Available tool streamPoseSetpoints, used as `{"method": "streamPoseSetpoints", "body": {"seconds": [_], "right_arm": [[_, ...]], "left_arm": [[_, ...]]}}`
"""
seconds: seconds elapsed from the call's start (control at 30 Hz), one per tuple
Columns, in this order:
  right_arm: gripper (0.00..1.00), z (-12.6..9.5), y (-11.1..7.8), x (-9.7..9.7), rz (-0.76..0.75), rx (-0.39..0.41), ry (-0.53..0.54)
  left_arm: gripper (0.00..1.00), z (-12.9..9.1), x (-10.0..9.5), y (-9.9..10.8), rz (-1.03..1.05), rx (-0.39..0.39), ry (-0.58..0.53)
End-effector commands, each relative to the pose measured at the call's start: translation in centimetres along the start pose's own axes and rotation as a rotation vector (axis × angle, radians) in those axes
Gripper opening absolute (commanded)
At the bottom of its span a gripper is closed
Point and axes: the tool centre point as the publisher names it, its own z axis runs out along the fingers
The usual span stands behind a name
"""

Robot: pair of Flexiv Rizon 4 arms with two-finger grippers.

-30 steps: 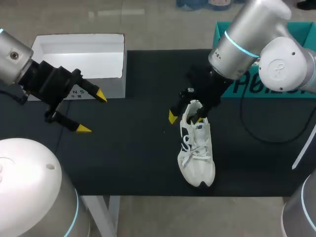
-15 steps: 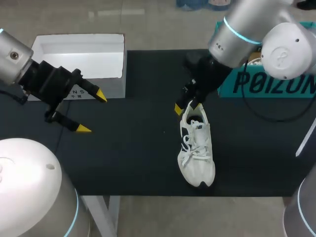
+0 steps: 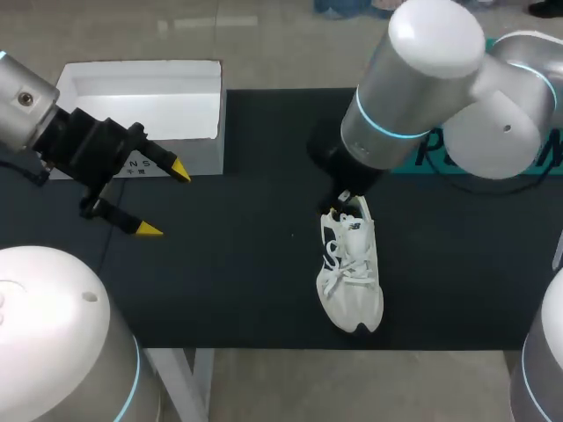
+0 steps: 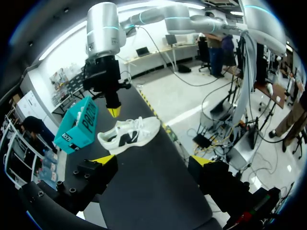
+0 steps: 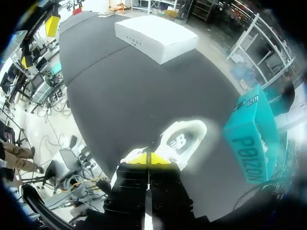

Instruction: Take the shoe out of the shoebox, open the shoe tongue, remove and reinsert the insole, then place the shoe into the shoebox

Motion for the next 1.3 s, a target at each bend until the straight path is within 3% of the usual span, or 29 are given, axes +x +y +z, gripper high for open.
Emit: {"method": "streamPoseSetpoints", "body": {"seconds": [0.03, 0.37, 0.4, 0.43, 0.47, 0.7, 1.0, 1.17, 1.23, 1.3], "right_arm": [[0.00, -0.2, 0.7, 0.7, -0.006, 0.024, -0.193], [0.00, -0.2, 0.7, 0.8, -0.004, 0.025, -0.166], [0.20, -0.4, 0.9, 0.6, -0.037, 0.018, -0.177], [0.64, -0.6, 1.1, 0.6, -0.070, 0.017, -0.170], [1.00, -0.9, 1.3, 0.4, -0.073, 0.006, -0.171], [1.00, -2.2, 1.8, -0.4, -0.205, -0.018, -0.155], [1.00, -0.9, 0.4, -0.9, -0.547, -0.016, 0.051], [1.00, -0.9, 0.1, -1.9, -0.724, -0.111, -0.021], [1.00, -1.1, 0.3, -2.4, -0.754, -0.094, -0.108], [1.00, -1.0, 0.4, -2.6, -0.756, -0.073, -0.129]], "left_arm": [[1.00, -0.1, 0.0, 0.0, -0.001, -0.003, 0.003], [1.00, -0.1, 0.0, 0.0, -0.001, -0.003, 0.003], [1.00, -0.1, 0.0, 0.0, -0.001, -0.003, 0.003], [1.00, -0.1, 0.0, 0.0, -0.001, -0.003, 0.003], [1.00, -0.1, 0.0, 0.0, -0.001, -0.003, 0.003], [1.00, -0.1, 0.0, 0.0, -0.001, -0.003, 0.003], [1.00, -0.1, 0.0, 0.0, -0.001, -0.003, 0.003], [1.00, -0.1, 0.0, 0.0, -0.001, -0.003, 0.003], [1.00, -0.1, 0.0, 0.0, -0.001, -0.003, 0.003], [1.00, -0.1, 0.0, 0.0, -0.001, -0.003, 0.003]]}}
